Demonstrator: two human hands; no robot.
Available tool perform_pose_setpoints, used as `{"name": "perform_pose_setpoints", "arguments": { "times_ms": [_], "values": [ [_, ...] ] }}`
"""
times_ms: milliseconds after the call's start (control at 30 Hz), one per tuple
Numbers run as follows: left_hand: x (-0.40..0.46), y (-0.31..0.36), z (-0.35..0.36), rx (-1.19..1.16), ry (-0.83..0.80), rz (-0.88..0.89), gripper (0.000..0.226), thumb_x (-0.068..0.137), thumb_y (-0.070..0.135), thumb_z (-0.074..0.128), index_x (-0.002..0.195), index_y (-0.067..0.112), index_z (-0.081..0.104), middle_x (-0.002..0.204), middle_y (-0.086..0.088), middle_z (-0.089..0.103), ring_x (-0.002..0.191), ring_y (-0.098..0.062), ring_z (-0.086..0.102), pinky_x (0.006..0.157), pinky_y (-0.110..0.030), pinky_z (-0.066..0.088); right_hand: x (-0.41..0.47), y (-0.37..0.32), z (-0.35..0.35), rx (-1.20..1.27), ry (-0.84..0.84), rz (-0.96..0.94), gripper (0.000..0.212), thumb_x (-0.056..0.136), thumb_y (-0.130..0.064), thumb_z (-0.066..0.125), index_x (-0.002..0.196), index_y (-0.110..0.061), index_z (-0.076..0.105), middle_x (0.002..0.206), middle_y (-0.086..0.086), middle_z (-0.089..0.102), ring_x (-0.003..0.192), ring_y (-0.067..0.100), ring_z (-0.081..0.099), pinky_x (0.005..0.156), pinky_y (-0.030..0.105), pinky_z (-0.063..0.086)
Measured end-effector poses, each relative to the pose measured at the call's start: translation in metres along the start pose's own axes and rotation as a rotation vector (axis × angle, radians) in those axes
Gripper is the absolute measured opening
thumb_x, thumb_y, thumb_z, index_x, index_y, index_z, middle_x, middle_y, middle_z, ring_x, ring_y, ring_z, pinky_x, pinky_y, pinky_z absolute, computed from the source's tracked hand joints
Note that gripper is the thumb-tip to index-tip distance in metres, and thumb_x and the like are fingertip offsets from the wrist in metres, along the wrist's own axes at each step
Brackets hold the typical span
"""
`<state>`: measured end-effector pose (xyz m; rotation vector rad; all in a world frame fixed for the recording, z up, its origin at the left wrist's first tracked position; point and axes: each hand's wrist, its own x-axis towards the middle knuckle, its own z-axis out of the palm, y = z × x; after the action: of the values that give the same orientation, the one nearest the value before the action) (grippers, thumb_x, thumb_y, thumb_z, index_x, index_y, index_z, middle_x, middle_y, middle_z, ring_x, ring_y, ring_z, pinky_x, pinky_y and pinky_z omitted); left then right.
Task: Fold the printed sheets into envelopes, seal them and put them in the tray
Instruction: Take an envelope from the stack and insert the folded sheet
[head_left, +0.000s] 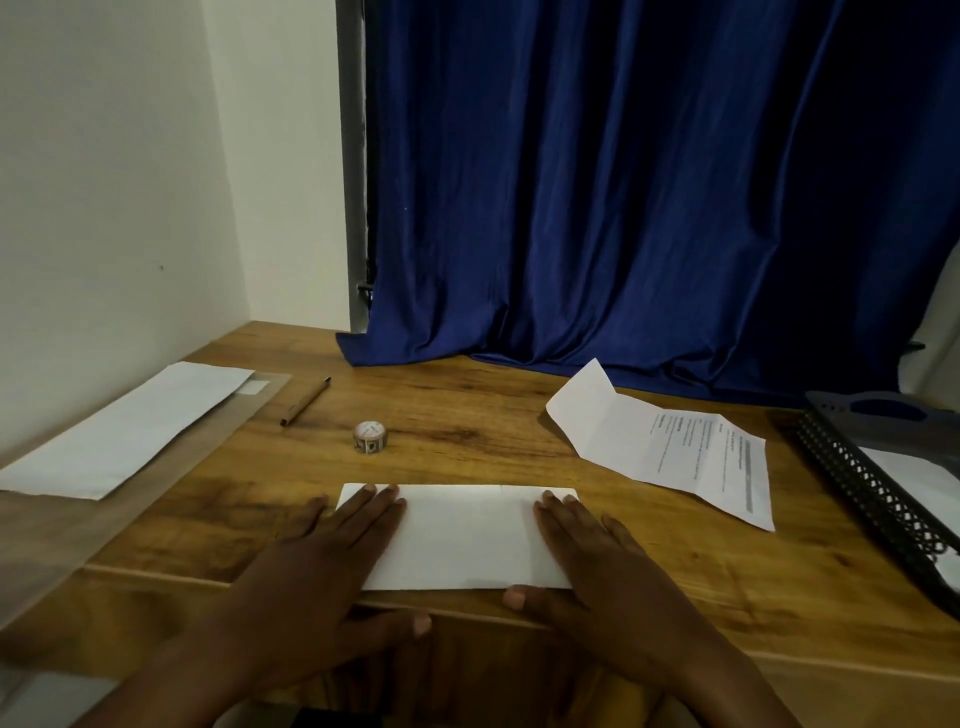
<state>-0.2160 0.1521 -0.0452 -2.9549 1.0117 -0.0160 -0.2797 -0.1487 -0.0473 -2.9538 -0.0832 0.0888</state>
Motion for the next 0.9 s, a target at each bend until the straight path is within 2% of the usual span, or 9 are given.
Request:
{"name": "perform_pose_setpoints", "arguments": {
  "times_ms": [167,300,400,467,500,600,700,800,900],
  "values": [
    [-0.005,0.000,0.001,0.000,0.010,-0.059,0.122,0.064,0.103,0.006,0.157,0.029,-0.022,0.162,0.012,-0.028,0.148,-0.006,-0.026,0.124,-0.039,-0.013,-0.012,0.000,-0.001,0.013,0.043,0.082,0.128,0.052,-0.103,-0.005,0.159,-0.033,-0.005,0.168,-0.013,-0.007,0.154,0.007,-0.003,0.118,0.033,-0.007],
    [-0.004,0.001,0.001,0.013,-0.008,-0.050,0.122,0.065,0.103,0.010,0.155,0.029,-0.025,0.162,0.010,-0.029,0.149,-0.008,-0.026,0.123,-0.038,-0.015,-0.012,-0.009,-0.008,0.040,0.042,0.129,0.134,0.049,-0.106,-0.004,0.160,-0.030,-0.001,0.169,-0.009,-0.006,0.155,0.013,-0.004,0.125,0.043,0.000],
    [-0.005,0.002,0.001,0.015,0.010,-0.029,0.117,0.068,0.100,0.013,0.155,0.031,-0.024,0.162,0.012,-0.029,0.147,-0.007,-0.029,0.119,-0.035,-0.019,-0.011,-0.016,-0.008,0.002,0.062,0.018,0.122,0.055,-0.104,0.013,0.155,-0.039,-0.013,0.162,-0.022,-0.023,0.148,0.002,-0.020,0.123,0.046,-0.002],
    [-0.006,0.003,0.002,0.006,0.029,-0.024,0.113,0.071,0.099,0.014,0.155,0.033,-0.023,0.160,0.014,-0.031,0.142,-0.005,-0.034,0.116,-0.033,-0.021,-0.013,-0.020,-0.005,0.003,0.013,-0.029,0.118,0.055,-0.104,0.022,0.149,-0.048,-0.021,0.137,-0.038,-0.045,0.123,-0.010,-0.041,0.117,0.042,-0.008],
    [-0.007,0.003,0.002,-0.002,0.035,-0.023,0.111,0.072,0.098,0.015,0.155,0.034,-0.024,0.159,0.016,-0.032,0.140,-0.005,-0.036,0.115,-0.032,-0.022,-0.014,-0.020,-0.002,-0.014,-0.012,-0.041,0.117,0.056,-0.104,0.023,0.149,-0.049,-0.022,0.130,-0.038,-0.048,0.118,-0.009,-0.042,0.113,0.041,-0.010],
    [-0.008,0.002,0.003,-0.016,0.051,-0.005,0.106,0.073,0.097,0.015,0.151,0.038,-0.028,0.157,0.020,-0.033,0.140,-0.001,-0.036,0.115,-0.030,-0.022,-0.013,-0.018,0.004,-0.112,0.006,-0.071,0.117,0.058,-0.104,0.019,0.153,-0.046,-0.018,0.143,-0.028,-0.038,0.129,0.000,-0.027,0.109,0.039,-0.014],
    [-0.010,-0.002,0.002,-0.079,0.040,0.005,0.097,0.071,0.098,0.017,0.144,0.053,-0.029,0.149,0.031,-0.037,0.136,0.006,-0.035,0.116,-0.027,-0.020,-0.017,-0.018,0.005,-0.115,0.052,-0.058,0.112,0.065,-0.101,0.024,0.155,-0.046,-0.012,0.147,-0.026,-0.032,0.132,0.000,-0.022,0.109,0.039,-0.015],
    [-0.014,-0.008,0.004,-0.161,0.060,0.022,0.088,0.069,0.099,0.019,0.141,0.067,-0.019,0.151,0.040,-0.028,0.150,-0.002,-0.014,0.126,-0.035,-0.002,-0.023,-0.017,0.005,-0.109,0.090,-0.049,0.107,0.069,-0.097,0.030,0.157,-0.046,-0.004,0.162,-0.021,-0.017,0.149,0.004,-0.010,0.112,0.036,-0.012],
    [-0.018,-0.011,0.006,-0.230,0.115,0.053,0.074,0.081,0.086,0.039,0.142,0.073,-0.002,0.154,0.046,-0.009,0.152,0.000,0.002,0.127,-0.038,0.008,-0.031,-0.017,0.003,-0.107,0.129,-0.010,0.100,0.074,-0.091,0.041,0.156,-0.048,0.005,0.168,-0.018,0.001,0.154,0.013,0.011,0.122,0.036,0.003]
  ]
}}
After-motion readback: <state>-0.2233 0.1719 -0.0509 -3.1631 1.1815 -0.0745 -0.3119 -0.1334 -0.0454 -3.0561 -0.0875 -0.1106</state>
